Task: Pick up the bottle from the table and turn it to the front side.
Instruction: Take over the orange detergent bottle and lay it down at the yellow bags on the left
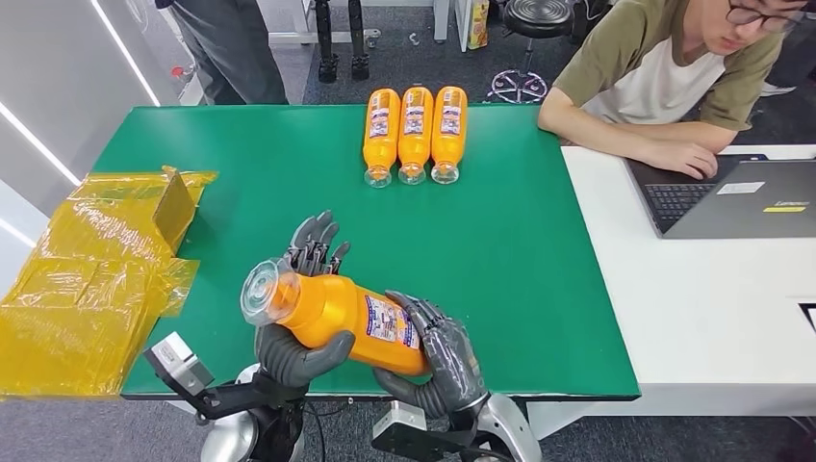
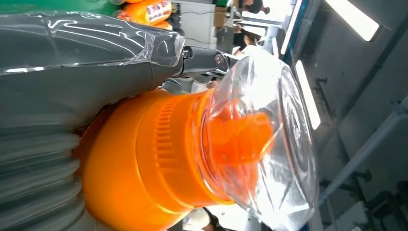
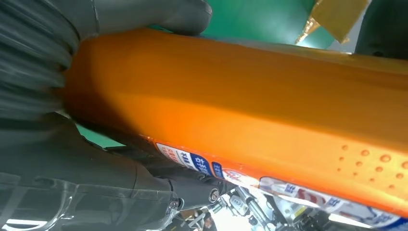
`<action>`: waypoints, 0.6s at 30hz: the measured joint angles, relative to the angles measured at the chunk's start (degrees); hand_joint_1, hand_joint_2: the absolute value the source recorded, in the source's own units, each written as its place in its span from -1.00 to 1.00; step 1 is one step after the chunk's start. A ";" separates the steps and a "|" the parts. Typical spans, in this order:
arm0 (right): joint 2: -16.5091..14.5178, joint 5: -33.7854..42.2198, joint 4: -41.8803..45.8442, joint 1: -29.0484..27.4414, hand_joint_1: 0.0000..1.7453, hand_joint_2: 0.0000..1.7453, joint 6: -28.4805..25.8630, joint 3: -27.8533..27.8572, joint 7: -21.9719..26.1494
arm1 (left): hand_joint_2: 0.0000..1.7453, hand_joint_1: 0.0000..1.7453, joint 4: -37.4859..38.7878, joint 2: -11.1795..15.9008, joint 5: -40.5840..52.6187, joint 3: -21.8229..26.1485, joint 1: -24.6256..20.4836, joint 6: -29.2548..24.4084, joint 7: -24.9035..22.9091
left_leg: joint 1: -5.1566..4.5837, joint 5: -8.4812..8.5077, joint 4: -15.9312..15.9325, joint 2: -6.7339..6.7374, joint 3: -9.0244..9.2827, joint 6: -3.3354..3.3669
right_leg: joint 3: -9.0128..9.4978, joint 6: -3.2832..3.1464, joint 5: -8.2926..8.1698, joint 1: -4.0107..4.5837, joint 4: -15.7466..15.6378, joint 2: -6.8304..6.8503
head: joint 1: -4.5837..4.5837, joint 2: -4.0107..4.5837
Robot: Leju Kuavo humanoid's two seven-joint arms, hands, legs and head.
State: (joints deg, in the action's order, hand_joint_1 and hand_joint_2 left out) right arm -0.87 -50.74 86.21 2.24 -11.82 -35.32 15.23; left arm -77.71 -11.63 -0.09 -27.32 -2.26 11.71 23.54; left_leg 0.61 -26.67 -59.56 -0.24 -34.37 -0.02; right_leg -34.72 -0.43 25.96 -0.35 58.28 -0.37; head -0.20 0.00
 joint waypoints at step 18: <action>0.28 -8.21 -1.86 0.22 1.00 1.00 2.72 1.25 -4.23 | 1.00 -1.00 2.34 -0.04 0.13 1.41 -0.92 0.35 0.20 | 0.00 0.00 0.00 0.00 -0.01 0.00 | -0.02 0.00 0.00 0.00 0.01 0.00 | 0.00 0.00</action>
State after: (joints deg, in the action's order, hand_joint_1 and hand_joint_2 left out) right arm -0.59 -58.95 84.35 2.46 -9.10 -34.07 11.00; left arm -75.37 -11.67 0.04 -25.91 -3.18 12.06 23.74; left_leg 0.61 -26.67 -59.56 -0.24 -34.39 -0.03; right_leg -34.75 -0.43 25.96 -0.35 58.29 -0.37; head -0.20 0.00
